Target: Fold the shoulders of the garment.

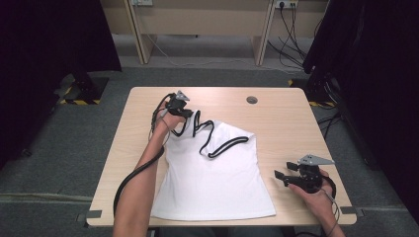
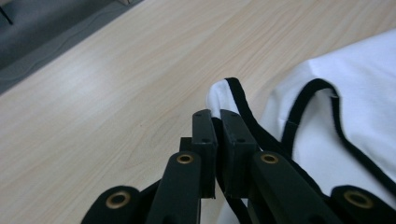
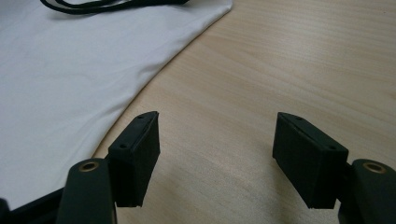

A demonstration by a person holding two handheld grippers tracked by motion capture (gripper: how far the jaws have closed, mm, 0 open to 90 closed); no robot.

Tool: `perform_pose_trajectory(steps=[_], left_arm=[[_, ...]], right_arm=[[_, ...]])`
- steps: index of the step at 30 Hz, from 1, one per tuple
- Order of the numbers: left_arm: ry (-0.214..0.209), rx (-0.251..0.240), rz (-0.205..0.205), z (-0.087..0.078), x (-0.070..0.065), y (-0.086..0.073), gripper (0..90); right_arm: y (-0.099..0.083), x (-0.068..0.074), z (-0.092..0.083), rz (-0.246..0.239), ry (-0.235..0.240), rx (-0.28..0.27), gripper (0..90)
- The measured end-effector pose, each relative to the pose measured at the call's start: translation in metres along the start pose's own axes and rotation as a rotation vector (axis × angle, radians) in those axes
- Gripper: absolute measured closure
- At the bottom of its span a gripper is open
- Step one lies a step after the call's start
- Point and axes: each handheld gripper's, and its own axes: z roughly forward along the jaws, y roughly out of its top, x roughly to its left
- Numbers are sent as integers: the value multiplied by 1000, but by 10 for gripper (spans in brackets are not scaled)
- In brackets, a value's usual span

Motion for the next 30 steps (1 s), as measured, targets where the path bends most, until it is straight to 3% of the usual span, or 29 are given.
perform_pose_trajectory(steps=[1,3,4,5,6,8,9,12,13,14,15,17,18,20,21,22,23,26,27,28,30], left_arm=[[-5,-12,41,-13,-10,-1,844],[-5,-12,41,-13,-10,-1,844],[-2,-23,75,-25,-18,-4,844],[-2,-23,75,-25,-18,-4,843],[-2,-25,112,-37,-29,-10,843],[-2,-25,112,-37,-29,-10,842],[20,-11,162,-50,-43,-21,842],[20,-11,162,-50,-43,-21,842],[23,-2,194,-58,-55,-31,842],[23,-2,194,-58,-55,-31,840],[26,18,233,-62,-68,-39,840],[26,18,233,-62,-68,-39,837],[24,47,268,-62,-83,-50,837],[24,47,268,-62,-83,-50,825],[23,107,305,-59,-92,-59,825],[23,107,305,-59,-92,-59,804],[-5,139,313,-58,-98,-69,804],[-10,153,314,-64,-101,-76,767],[-10,153,314,-64,-101,-76,666],[-10,153,314,-64,-101,-76,666],[6,144,311,-69,-101,-76,633]], right_arm=[[0,0,0,1,-1,0,323],[0,0,0,3,0,1,323],[0,0,0,3,0,1,324],[0,0,0,3,0,1,324],[0,0,0,0,-1,2,323],[0,0,0,0,-2,3,323],[0,0,0,0,-2,3,323],[0,0,0,0,-2,4,324],[0,0,0,0,-2,4,324],[0,0,0,0,-2,4,324],[0,0,1,-1,-2,7,324],[1,0,1,-2,-5,9,324],[1,0,1,-2,-5,9,323],[2,0,1,-11,-7,13,323],[2,0,1,-11,-7,13,322],[2,0,1,-11,-7,13,322],[8,3,1,-25,-4,15,322],[16,8,1,-55,1,13,322],[16,8,1,-55,1,13,322],[29,15,4,-91,12,18,322],[32,17,5,-100,15,17,322]])
